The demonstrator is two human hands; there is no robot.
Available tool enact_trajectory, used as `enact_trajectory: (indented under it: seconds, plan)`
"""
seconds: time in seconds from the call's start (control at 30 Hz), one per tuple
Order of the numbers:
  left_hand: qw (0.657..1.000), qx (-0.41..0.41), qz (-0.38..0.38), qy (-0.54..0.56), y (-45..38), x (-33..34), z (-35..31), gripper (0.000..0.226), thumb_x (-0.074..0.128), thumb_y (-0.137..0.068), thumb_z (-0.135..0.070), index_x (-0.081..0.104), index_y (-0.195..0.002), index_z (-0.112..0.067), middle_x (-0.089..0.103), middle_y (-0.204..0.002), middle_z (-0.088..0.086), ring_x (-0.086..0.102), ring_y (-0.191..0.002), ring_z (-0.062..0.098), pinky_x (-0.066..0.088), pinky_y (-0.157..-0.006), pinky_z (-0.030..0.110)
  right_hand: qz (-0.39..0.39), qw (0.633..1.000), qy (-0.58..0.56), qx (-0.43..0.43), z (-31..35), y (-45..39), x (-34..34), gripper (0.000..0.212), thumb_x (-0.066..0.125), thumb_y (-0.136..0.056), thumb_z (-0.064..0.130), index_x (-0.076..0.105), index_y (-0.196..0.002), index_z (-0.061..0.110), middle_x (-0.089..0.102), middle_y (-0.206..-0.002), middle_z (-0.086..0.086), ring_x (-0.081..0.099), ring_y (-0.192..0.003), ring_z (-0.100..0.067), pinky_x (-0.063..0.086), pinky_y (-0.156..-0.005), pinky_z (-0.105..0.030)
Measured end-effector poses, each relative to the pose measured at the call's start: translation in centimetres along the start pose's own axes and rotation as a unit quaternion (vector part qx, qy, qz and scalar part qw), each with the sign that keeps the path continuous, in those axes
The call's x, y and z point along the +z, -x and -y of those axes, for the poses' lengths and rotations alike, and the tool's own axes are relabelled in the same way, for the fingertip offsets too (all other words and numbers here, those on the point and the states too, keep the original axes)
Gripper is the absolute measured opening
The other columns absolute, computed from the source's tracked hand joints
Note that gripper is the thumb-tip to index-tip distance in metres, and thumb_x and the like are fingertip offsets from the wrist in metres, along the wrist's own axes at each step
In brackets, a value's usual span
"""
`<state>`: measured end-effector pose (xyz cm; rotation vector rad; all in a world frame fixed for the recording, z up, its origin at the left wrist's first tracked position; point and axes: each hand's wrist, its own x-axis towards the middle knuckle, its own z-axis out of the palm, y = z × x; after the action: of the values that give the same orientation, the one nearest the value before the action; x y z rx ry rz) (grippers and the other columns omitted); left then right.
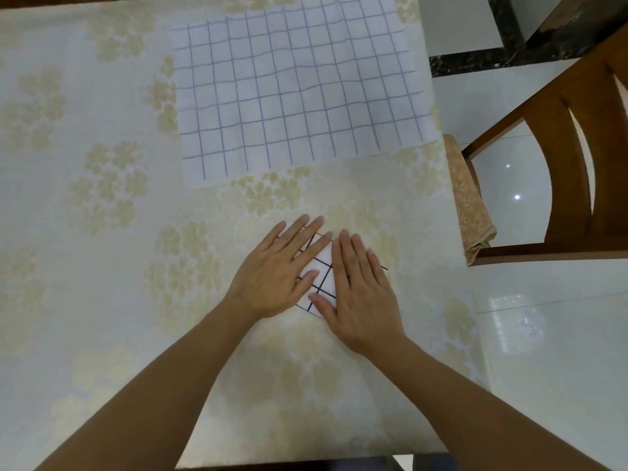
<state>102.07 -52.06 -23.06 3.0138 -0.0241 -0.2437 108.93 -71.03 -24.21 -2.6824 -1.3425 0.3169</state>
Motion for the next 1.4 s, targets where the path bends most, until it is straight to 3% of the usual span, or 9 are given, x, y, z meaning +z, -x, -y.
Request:
enact_trajectory:
  seconds: [0.33, 0.73, 0.8, 0.87, 0.93, 1.03, 1.1, 1.27, 1.4]
  plan:
    - [0.999, -0.044, -0.004, -0.010, 1.0, 0.0, 0.7, 0.070, 0.022, -0.104, -0.054, 0.002, -0.159, -0.015, -0.004, -0.167, 0.003, -0.004, -0.154, 0.019, 0.017, -0.123, 0.047, -0.006, 1.000, 0.000, 0.003, -0.8, 0.8, -0.4, 0.088, 0.028, -0.099, 0.064, 0.006, -0.157, 0.001, -0.001, -0.166, -0.016, -0.002, -0.154, -0.027, 0.016, -0.124, -0.047]
    - [0.996, -0.088, 0.003, 0.005, 1.6, -0.8, 1.0, 0.071, 0.015, -0.103, -0.056, -0.003, -0.158, -0.015, -0.006, -0.167, 0.000, -0.006, -0.153, 0.014, 0.015, -0.123, 0.048, 0.026, 0.999, 0.016, 0.013, -2.1, 2.3, -1.3, 0.086, 0.015, -0.100, 0.067, 0.003, -0.157, 0.003, -0.003, -0.167, -0.013, -0.003, -0.154, -0.025, 0.016, -0.123, -0.048]
    - [0.993, -0.105, -0.009, 0.046, 1.5, -1.4, 0.6, 0.069, 0.020, -0.103, -0.054, -0.001, -0.159, -0.018, -0.002, -0.168, -0.001, -0.002, -0.154, 0.014, 0.014, -0.124, 0.048, 0.016, 1.000, 0.001, 0.026, -2.3, 2.5, -2.0, 0.084, 0.018, -0.100, 0.065, 0.006, -0.158, 0.005, 0.002, -0.167, -0.013, 0.002, -0.154, -0.026, 0.018, -0.123, -0.049]
    - [0.982, -0.153, -0.060, 0.096, 1.8, -2.1, 0.1, 0.067, 0.032, -0.103, -0.047, 0.012, -0.158, -0.016, 0.013, -0.166, 0.005, 0.015, -0.153, 0.021, 0.019, -0.123, 0.046, -0.016, 0.998, -0.005, 0.060, -2.8, 2.9, -3.1, 0.079, 0.026, -0.100, 0.059, 0.013, -0.158, 0.007, 0.015, -0.165, -0.014, 0.014, -0.153, -0.029, 0.022, -0.122, -0.050]
    - [0.961, -0.212, -0.119, 0.131, 2.1, -2.5, -0.4, 0.059, 0.047, -0.101, -0.036, 0.033, -0.151, -0.009, 0.034, -0.157, 0.014, 0.037, -0.141, 0.030, 0.036, -0.114, 0.047, -0.055, 0.994, 0.007, 0.099, -3.3, 3.3, -4.2, 0.071, 0.039, -0.099, 0.051, 0.029, -0.153, 0.008, 0.039, -0.155, -0.016, 0.037, -0.143, -0.032, 0.035, -0.114, -0.050]
    - [0.939, -0.284, -0.135, 0.137, 2.2, -2.9, -1.2, 0.041, 0.059, -0.095, -0.026, 0.057, -0.130, -0.006, 0.052, -0.133, 0.020, 0.056, -0.110, 0.037, 0.052, -0.086, 0.050, -0.100, 0.984, 0.003, 0.146, -3.7, 4.0, -4.6, 0.053, 0.062, -0.091, 0.039, 0.052, -0.134, 0.009, 0.063, -0.118, -0.013, 0.061, -0.103, -0.032, 0.049, -0.080, -0.045]
    - [0.933, -0.314, -0.111, 0.139, 2.0, -3.1, -1.4, 0.038, 0.059, -0.095, -0.028, 0.060, -0.125, -0.004, 0.055, -0.121, 0.020, 0.057, -0.101, 0.038, 0.053, -0.078, 0.049, -0.099, 0.980, -0.005, 0.172, -3.6, 4.3, -4.4, 0.042, 0.065, -0.088, 0.037, 0.058, -0.120, 0.010, 0.063, -0.099, -0.009, 0.060, -0.083, -0.030, 0.045, -0.067, -0.040]
    - [0.920, -0.345, -0.062, 0.178, 1.4, -3.4, -1.7, 0.045, 0.057, -0.097, -0.030, 0.054, -0.134, -0.005, 0.049, -0.124, 0.018, 0.053, -0.108, 0.034, 0.053, -0.085, 0.046, -0.071, 0.974, -0.013, 0.215, -2.2, 4.5, -4.1, 0.027, 0.069, -0.086, 0.036, 0.058, -0.077, 0.013, 0.057, -0.069, -0.003, 0.055, -0.059, -0.027, 0.039, -0.058, -0.036]
    - [0.917, -0.348, -0.067, 0.186, 1.2, -3.5, -1.6, 0.042, 0.061, -0.095, -0.026, 0.056, -0.130, -0.002, 0.050, -0.121, 0.020, 0.053, -0.104, 0.036, 0.052, -0.083, 0.044, -0.034, 0.966, -0.039, 0.254, -0.7, 3.9, -4.1, 0.033, 0.064, -0.090, 0.042, 0.059, -0.073, 0.014, 0.058, -0.068, -0.001, 0.056, -0.061, -0.026, 0.035, -0.061, -0.035]
